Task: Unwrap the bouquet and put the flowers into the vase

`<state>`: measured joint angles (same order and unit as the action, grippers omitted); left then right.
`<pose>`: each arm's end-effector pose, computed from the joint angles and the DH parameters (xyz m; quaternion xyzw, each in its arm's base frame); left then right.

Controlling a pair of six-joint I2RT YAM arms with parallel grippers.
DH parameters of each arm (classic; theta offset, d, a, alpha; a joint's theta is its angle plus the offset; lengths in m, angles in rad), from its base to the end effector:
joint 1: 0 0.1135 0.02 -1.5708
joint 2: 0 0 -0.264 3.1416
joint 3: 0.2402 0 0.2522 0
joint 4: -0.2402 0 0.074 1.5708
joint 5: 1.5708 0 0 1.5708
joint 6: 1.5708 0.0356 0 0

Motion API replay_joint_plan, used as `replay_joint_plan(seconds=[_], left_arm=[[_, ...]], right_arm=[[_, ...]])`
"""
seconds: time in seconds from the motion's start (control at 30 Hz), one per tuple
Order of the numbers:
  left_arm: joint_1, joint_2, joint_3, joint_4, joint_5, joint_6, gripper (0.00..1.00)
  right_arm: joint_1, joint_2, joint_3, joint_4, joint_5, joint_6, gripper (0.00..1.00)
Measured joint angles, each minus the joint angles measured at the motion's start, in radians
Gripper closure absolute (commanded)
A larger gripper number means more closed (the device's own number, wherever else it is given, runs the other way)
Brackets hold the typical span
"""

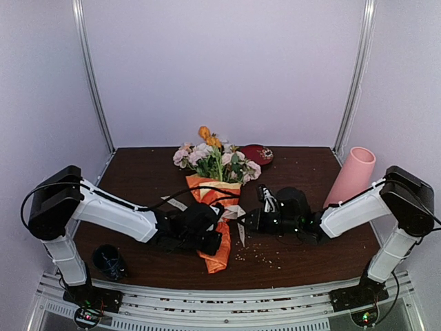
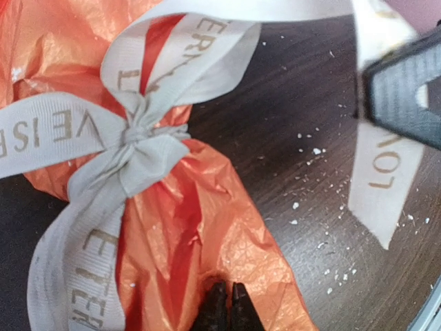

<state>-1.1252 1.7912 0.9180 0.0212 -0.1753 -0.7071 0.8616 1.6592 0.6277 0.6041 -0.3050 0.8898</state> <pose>0.1577 -0.3157 0.1398 0.1634 0.9186 -0.2280 0.2783 0.1995 0.2489 0.1523 -0.0705 0.8323 0.4925 0.2444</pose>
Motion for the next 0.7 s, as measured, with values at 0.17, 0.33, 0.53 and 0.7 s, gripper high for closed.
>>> replay_joint_plan(seconds=[0.17,0.33,0.53,0.7], left_arm=[[0.0,0.011,-0.025,0.051,0.001,-0.022,1.0],[0.0,0.011,-0.051,0.099,0.001,-0.045,1.0],[0.0,0.011,-0.07,0.138,0.001,-0.069,1.0],[0.0,0.011,-0.076,0.15,0.001,-0.079,1.0]], right_arm=[[0.0,-0.033,0.008,0.034,-0.033,0.026,1.0],[0.0,-0.097,0.053,0.031,-0.03,0.034,1.0],[0.0,-0.209,0.12,-0.035,0.029,0.018,1.0],[0.0,-0.286,0.14,-0.066,0.088,-0.008,1.0]])
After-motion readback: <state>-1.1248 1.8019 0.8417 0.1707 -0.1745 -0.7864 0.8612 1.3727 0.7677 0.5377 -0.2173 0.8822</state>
